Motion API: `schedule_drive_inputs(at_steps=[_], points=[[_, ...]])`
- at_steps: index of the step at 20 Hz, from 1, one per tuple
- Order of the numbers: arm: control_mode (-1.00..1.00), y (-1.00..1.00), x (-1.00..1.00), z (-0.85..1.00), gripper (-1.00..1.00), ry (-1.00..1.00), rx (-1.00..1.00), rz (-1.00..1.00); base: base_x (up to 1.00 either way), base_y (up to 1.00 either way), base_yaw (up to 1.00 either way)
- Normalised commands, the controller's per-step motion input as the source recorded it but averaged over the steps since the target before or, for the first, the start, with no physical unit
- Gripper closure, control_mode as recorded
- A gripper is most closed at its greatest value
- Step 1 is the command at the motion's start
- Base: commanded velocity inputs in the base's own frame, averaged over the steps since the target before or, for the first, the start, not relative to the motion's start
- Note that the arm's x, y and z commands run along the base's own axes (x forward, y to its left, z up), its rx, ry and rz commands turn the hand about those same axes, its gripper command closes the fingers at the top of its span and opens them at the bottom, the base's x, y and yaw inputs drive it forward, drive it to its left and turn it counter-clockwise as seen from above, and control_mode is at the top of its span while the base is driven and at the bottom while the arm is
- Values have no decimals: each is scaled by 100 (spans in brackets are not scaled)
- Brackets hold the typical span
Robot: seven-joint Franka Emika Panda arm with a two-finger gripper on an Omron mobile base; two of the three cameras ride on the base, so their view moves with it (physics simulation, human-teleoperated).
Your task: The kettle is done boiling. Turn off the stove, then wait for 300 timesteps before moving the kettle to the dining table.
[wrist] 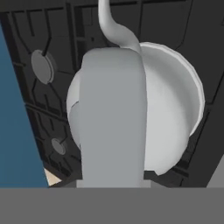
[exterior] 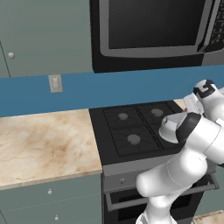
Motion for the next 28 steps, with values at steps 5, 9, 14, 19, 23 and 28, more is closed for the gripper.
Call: schedule_drive_inputs(at_steps=[5, 9, 14, 19, 23, 28], points=[[-100, 7, -24, 18, 100, -15, -10, 0, 0, 0, 0], [-100, 10, -29, 44, 100, -18, -13, 0, 0, 0, 0], [-100, 9, -19, 52, 100, -7, -11, 0, 0, 0, 0], [-100, 17, -15, 38, 100, 0, -7, 0, 0, 0, 0], [-100, 22, -28, 28, 100, -3, -9, 0, 0, 0, 0], [-100, 23, -39, 28, 100, -12, -11, 0, 0, 0, 0]])
